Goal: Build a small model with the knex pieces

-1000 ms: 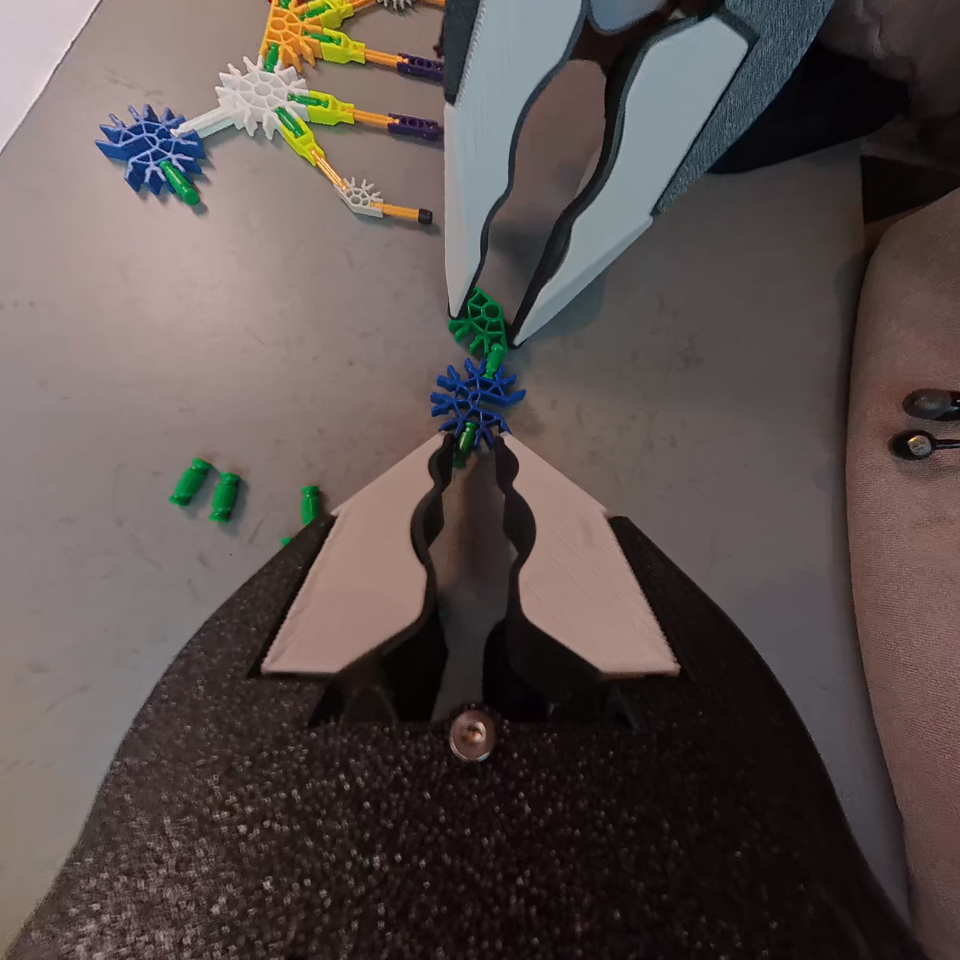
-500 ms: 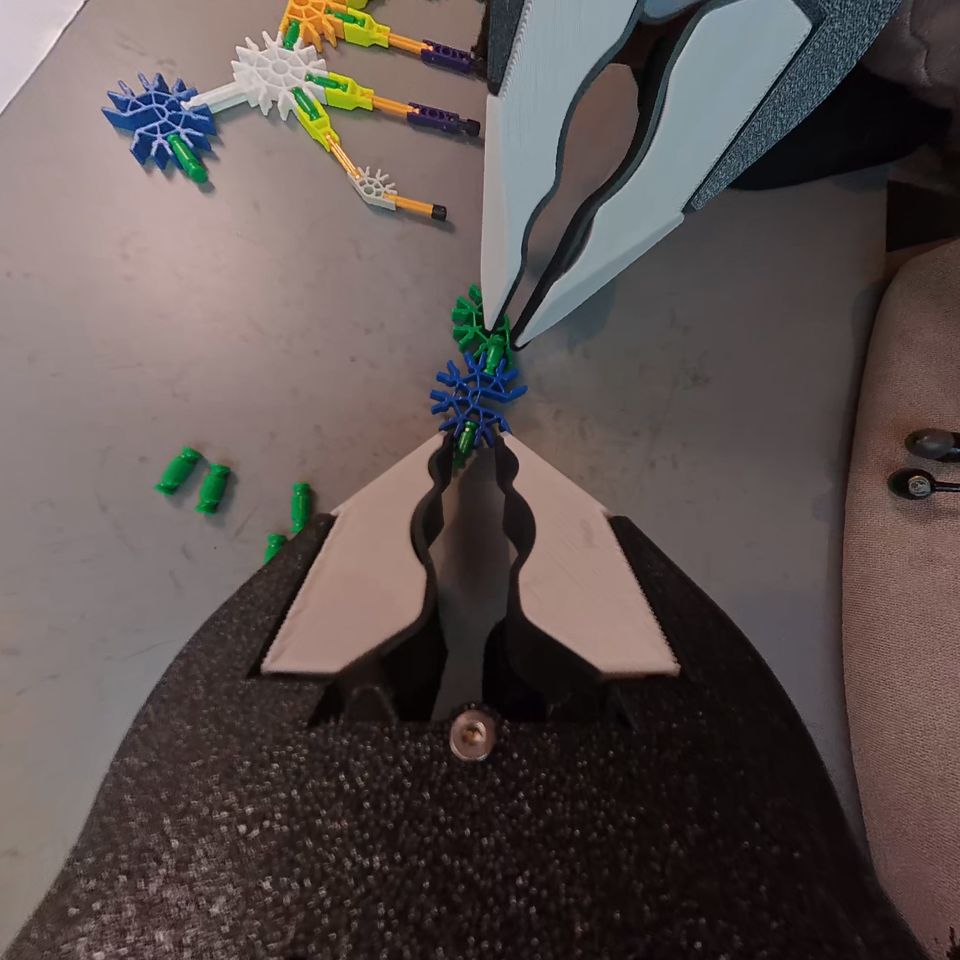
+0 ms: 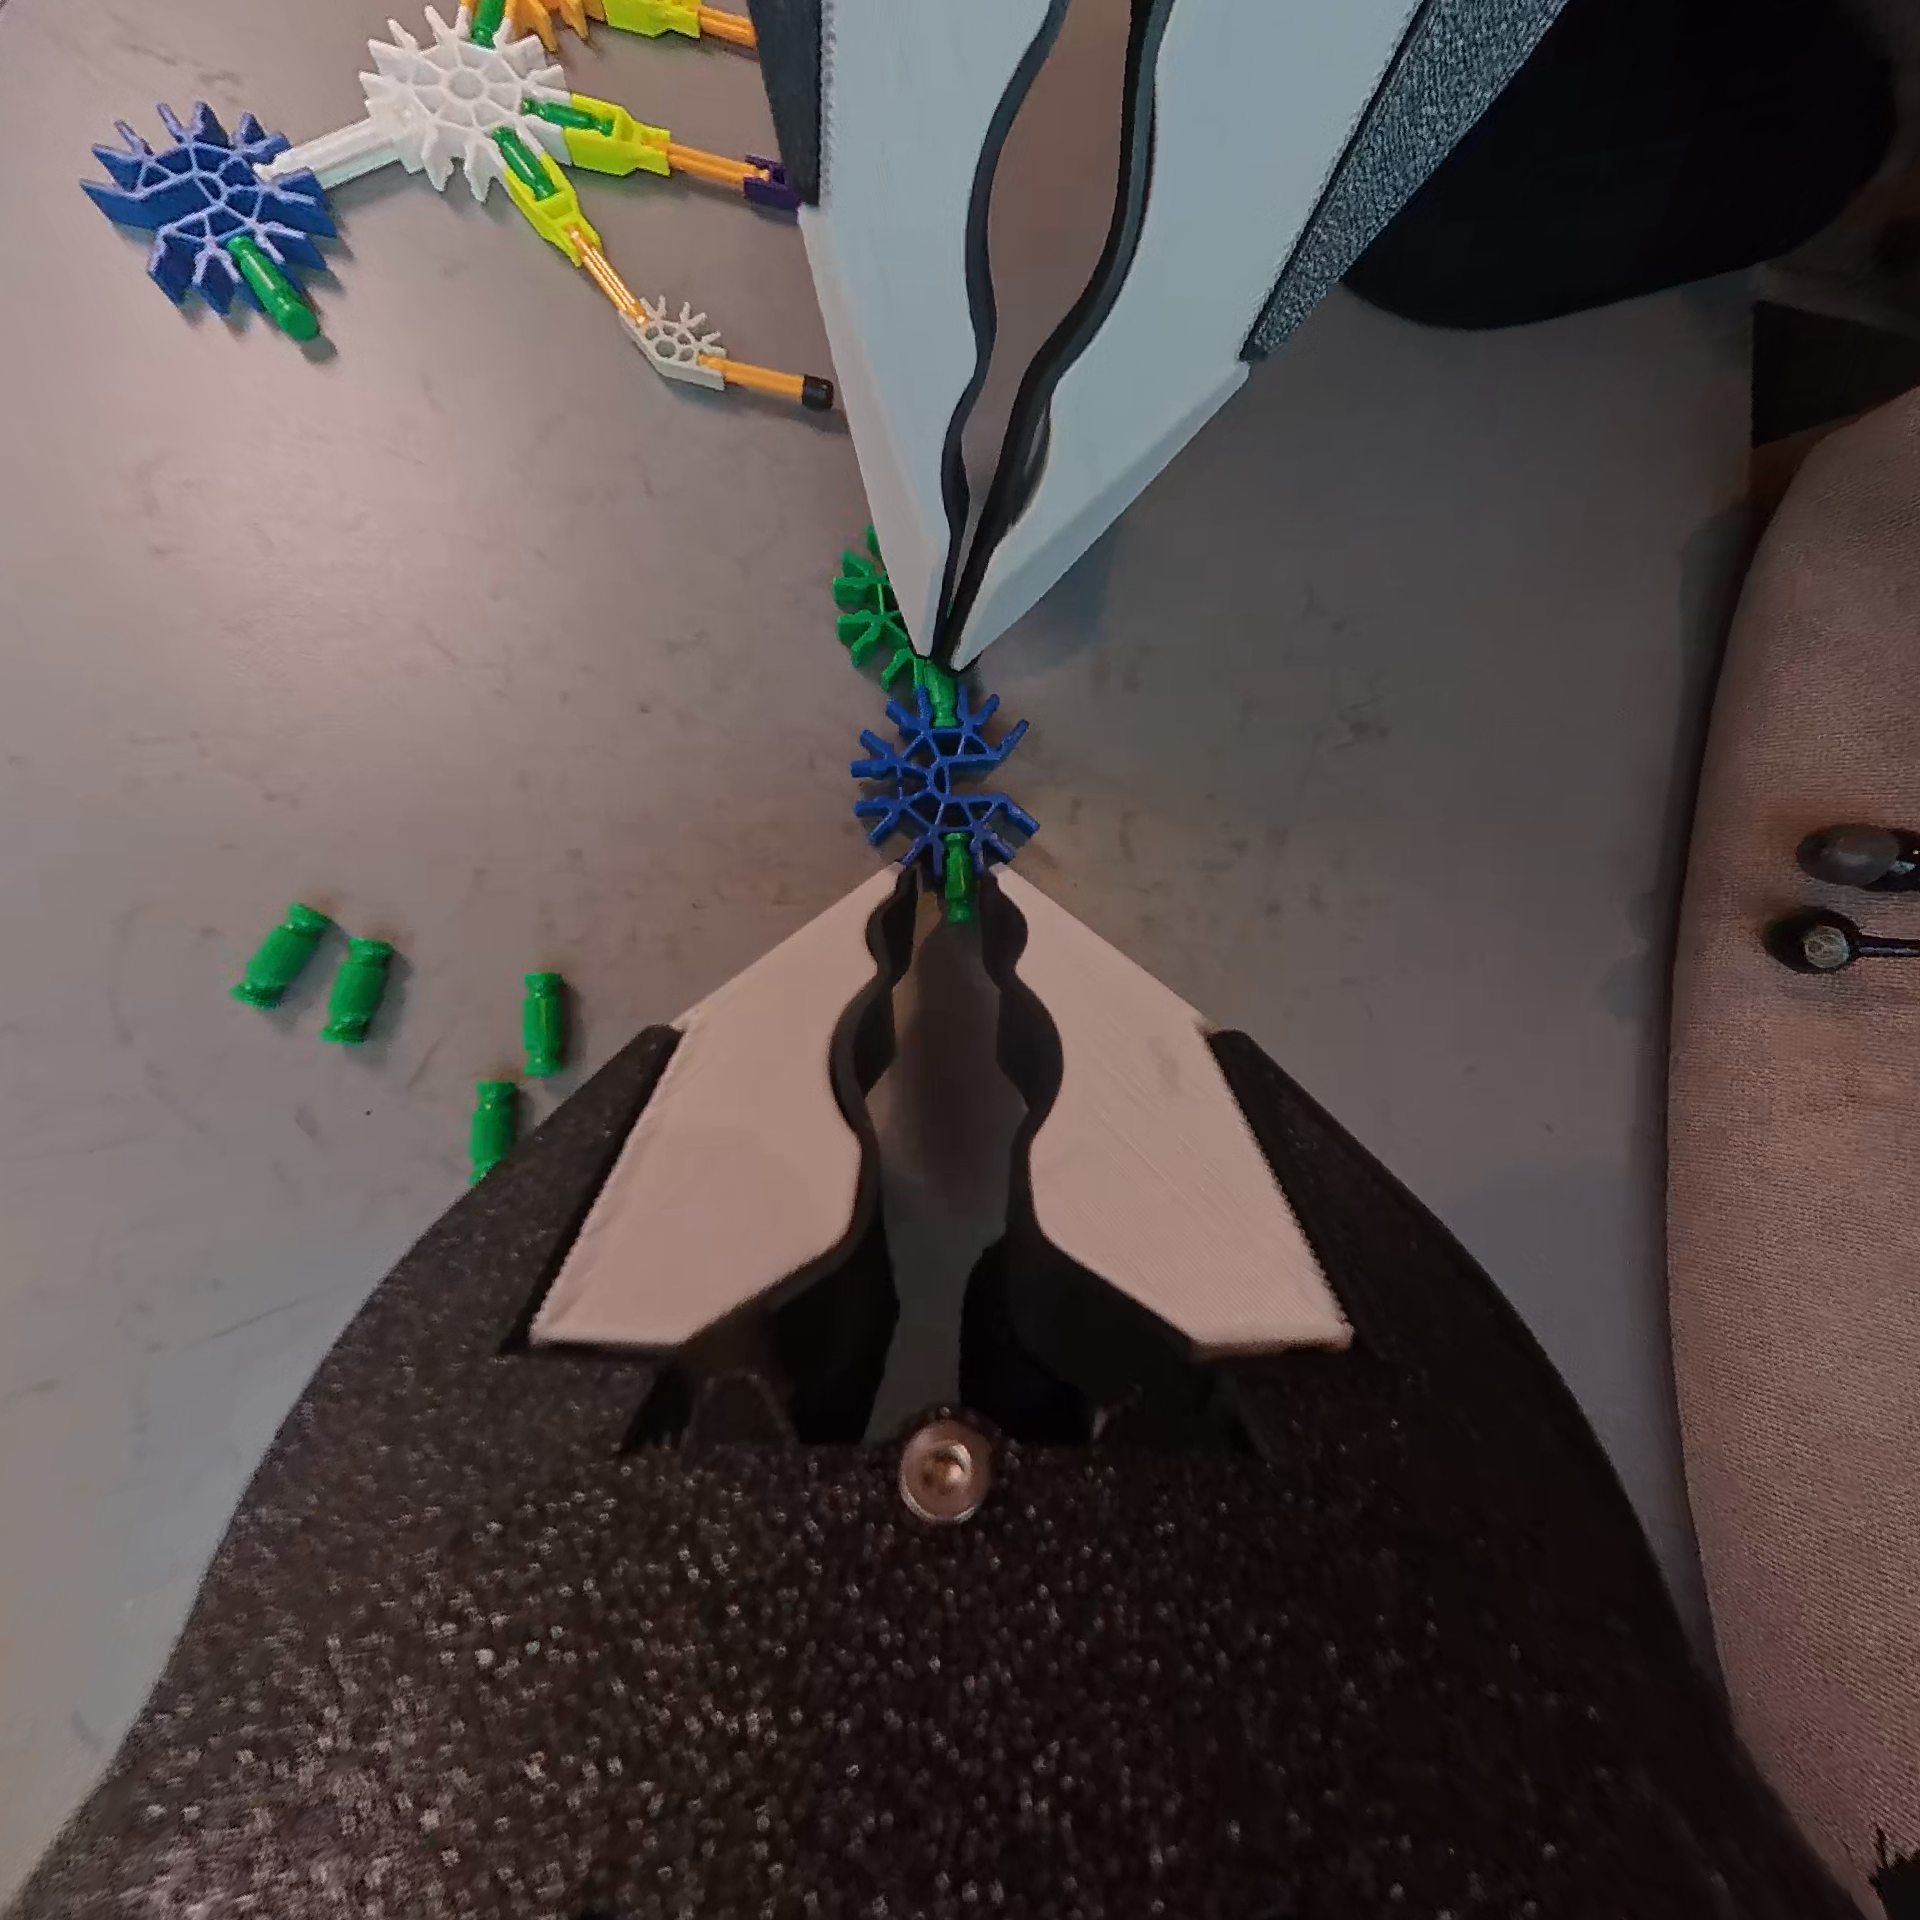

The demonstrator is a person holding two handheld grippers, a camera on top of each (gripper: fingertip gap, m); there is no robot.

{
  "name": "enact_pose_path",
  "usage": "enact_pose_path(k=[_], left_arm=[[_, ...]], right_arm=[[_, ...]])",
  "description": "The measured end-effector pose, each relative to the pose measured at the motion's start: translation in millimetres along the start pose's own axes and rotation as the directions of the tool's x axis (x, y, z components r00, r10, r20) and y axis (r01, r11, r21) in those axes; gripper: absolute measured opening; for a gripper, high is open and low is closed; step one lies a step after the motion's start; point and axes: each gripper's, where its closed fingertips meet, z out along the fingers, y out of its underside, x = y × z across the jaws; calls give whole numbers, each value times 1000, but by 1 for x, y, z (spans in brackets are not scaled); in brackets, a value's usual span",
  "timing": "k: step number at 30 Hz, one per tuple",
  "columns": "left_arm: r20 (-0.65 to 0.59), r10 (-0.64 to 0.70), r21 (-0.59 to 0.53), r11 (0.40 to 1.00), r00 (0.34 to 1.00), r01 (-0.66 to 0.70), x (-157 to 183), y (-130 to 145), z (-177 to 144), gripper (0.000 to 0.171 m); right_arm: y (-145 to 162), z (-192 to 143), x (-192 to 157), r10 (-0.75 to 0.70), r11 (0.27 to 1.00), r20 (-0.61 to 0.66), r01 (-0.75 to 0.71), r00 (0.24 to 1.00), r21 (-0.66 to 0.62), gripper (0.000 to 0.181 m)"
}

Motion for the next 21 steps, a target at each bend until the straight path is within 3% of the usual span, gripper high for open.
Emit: enact_pose_path(k=[5,10,18,21], left_arm=[[3,-4,2,1000,1000,4,0,0,0,11],[7,0,0,1000,1000,0,0,0,0,9],[4,0,-6,1000,1000,0,-2,2,-1,9],[7,5,-10,1000,1000,-5,-2,3,0,8]], right_arm=[[4,3,-1,38,993,42,-33,998,-113,0],[2,3,-2,-11,989,-3,11,1000,-145,0],[-3,2,1,53,999,-74,-52,996,11,0],[-11,-6,2,112,987,-60,-104,992,123,13]])
